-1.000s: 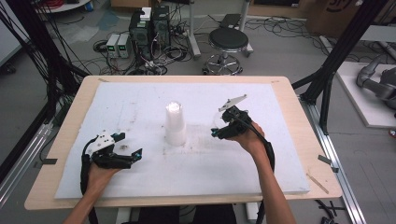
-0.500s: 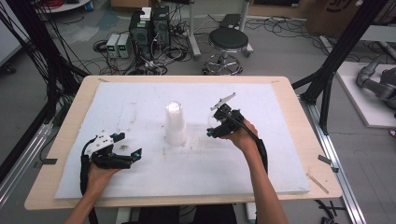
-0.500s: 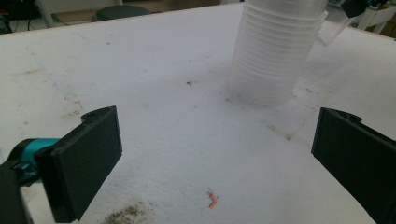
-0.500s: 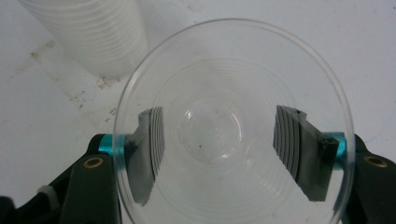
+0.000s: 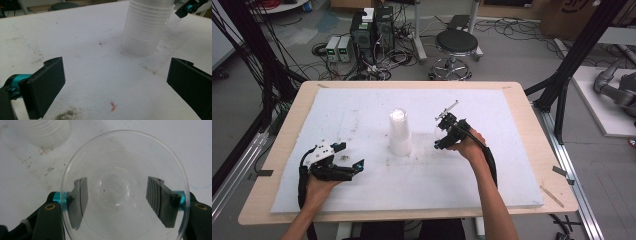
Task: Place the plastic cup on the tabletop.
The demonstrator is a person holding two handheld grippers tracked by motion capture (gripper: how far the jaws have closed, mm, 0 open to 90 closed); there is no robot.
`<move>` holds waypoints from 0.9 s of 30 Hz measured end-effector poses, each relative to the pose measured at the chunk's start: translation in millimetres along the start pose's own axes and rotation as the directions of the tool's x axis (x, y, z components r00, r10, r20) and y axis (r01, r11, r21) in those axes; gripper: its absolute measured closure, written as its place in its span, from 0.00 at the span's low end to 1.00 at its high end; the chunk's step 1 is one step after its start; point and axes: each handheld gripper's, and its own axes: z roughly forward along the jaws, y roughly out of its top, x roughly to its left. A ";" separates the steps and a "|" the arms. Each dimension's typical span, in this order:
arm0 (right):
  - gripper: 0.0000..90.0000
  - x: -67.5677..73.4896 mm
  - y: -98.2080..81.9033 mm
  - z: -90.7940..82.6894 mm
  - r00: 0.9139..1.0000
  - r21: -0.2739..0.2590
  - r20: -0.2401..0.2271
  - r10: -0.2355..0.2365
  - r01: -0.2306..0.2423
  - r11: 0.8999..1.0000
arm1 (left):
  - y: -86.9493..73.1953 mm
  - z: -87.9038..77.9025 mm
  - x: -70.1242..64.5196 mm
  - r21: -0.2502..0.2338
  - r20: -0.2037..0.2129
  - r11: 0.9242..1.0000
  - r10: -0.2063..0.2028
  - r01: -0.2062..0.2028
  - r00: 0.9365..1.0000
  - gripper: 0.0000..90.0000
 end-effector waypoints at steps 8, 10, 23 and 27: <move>0.38 -4.2 1.2 9.7 1.000 -0.012 -0.011 0.026 -0.026 1.000 | 0.3 0.9 0.9 0.005 0.008 1.000 -0.007 0.007 1.000 0.02; 0.38 -3.8 1.3 10.3 0.999 -0.016 -0.008 0.034 -0.034 0.999 | 0.3 1.0 1.0 0.007 0.007 1.000 -0.007 0.007 1.000 0.02; 0.16 -8.5 -14.2 24.8 0.999 -0.077 -0.006 0.049 -0.050 0.996 | 0.2 0.9 1.3 0.006 0.009 1.000 -0.015 0.014 1.000 0.02; 0.16 -9.4 -22.9 21.2 0.998 -0.136 -0.010 0.063 -0.064 0.989 | 0.1 0.9 1.3 0.004 0.008 1.000 -0.015 0.015 1.000 0.02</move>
